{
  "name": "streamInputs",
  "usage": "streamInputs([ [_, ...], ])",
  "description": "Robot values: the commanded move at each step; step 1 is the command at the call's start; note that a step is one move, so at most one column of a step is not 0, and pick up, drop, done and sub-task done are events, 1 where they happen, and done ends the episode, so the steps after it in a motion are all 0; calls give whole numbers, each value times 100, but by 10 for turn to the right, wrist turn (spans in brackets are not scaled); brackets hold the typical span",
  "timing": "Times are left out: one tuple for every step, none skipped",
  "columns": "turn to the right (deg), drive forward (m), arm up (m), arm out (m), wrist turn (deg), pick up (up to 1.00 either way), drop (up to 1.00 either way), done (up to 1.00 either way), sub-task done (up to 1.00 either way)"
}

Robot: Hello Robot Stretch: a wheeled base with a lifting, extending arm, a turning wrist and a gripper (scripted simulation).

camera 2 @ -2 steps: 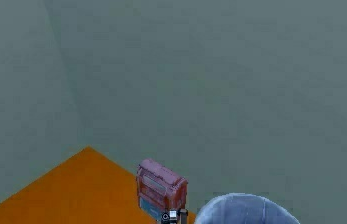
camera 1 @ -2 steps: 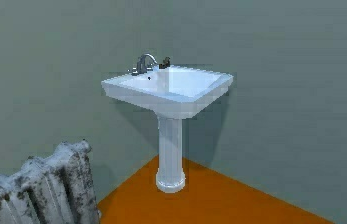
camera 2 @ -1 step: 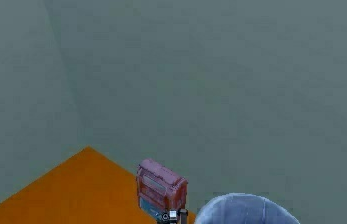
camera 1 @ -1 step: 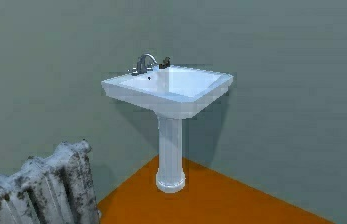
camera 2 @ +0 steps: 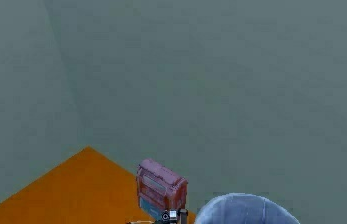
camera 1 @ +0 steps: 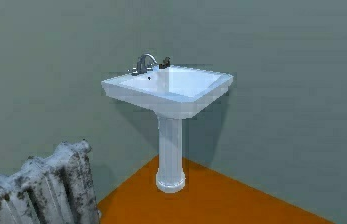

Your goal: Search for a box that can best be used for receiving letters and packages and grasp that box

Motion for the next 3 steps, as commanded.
streamInputs([
  [0,0,0,0,450,0,0,0,0],
  [0,0,0,0,450,0,0,0,0],
  [0,0,0,0,60,0,0,0,0],
])
